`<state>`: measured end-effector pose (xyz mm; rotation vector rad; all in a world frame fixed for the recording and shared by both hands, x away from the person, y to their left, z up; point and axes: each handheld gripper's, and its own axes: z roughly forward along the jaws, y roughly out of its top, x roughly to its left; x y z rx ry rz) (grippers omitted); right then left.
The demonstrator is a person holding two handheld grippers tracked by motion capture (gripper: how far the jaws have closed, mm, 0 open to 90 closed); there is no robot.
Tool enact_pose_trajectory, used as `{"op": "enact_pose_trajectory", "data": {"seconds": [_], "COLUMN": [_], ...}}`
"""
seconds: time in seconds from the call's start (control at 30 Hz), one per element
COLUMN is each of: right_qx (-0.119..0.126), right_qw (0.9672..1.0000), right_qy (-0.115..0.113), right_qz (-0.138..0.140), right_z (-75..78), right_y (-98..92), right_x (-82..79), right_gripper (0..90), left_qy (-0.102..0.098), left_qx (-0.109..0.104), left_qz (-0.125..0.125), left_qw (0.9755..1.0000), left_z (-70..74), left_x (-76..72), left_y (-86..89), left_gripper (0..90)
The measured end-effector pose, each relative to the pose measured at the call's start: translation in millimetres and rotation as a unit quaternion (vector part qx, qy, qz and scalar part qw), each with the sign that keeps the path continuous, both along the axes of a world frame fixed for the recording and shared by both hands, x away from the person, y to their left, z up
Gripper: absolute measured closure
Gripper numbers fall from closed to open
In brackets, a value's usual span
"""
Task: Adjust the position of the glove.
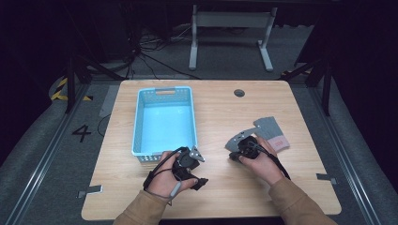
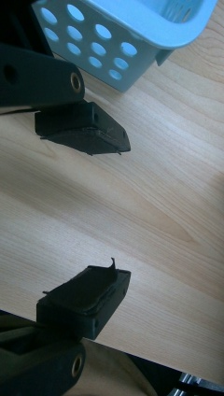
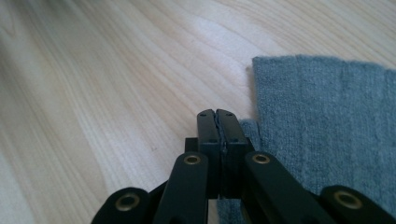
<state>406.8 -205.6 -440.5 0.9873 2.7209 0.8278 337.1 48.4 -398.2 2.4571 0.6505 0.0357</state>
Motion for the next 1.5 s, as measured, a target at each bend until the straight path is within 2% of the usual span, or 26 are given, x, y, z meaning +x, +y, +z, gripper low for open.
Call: {"op": "enact_pose_trajectory", "data": {"seconds": [0.17, 0.57, 0.93, 1.13, 1.23, 1.27, 1.37, 1.4, 1.43, 1.5], "right_qx": [-0.005, -0.016, -0.032, -0.044, -0.022, -0.022, -0.004, 0.010, 0.010, 0.022], "right_qw": [0.9997, 0.9985, 0.9962, 0.9936, 0.9949, 0.9949, 0.9970, 0.9983, 0.9983, 0.9989], "right_qy": [0.011, 0.034, 0.055, 0.069, 0.061, 0.061, 0.041, 0.023, 0.023, 0.004], "right_qz": [0.019, 0.039, 0.059, 0.079, 0.078, 0.078, 0.066, 0.052, 0.052, 0.041], "right_z": [1.2, 3.7, 6.0, 7.6, 16.9, 16.9, 30.9, 39.9, 39.9, 47.3], "right_y": [1.4, 1.4, -0.4, -0.9, -5.6, -5.6, -14.4, -21.7, -21.7, -29.8], "right_x": [-9.1, -23.7, -35.1, -38.4, -40.4, -40.4, -41.7, -42.3, -42.3, -41.9], "right_gripper": [90.0, 90.0, 90.0, 90.0, 90.0, 90.0, 90.0, 90.0, 90.0, 90.0], "left_qy": [0.001, 0.001, 0.001, 0.003, 0.002, 0.002, 0.003, 0.002, 0.002, 0.003], "left_qx": [-0.004, -0.006, -0.009, -0.010, -0.015, -0.015, -0.013, -0.013, -0.013, -0.011], "left_qz": [-0.005, -0.015, -0.018, -0.015, -0.015, -0.015, -0.017, -0.018, -0.017, -0.020], "left_qw": [1.0000, 0.9999, 0.9998, 0.9998, 0.9998, 0.9998, 0.9998, 0.9998, 0.9998, 0.9997], "left_z": [1.0, 1.7, 1.5, 1.0, 1.8, 1.8, 2.0, 1.7, 1.6, 1.6], "left_x": [2.7, 6.8, 9.7, 10.2, 10.6, 10.6, 11.1, 11.3, 11.3, 11.6], "left_y": [-3.1, -9.4, -11.8, -12.1, -12.3, -12.3, -12.8, -13.2, -13.5, -13.7], "left_gripper": [33.4, 33.2, 32.9, 32.8, 32.7, 32.6, 32.6, 32.5, 32.5, 32.5]}}
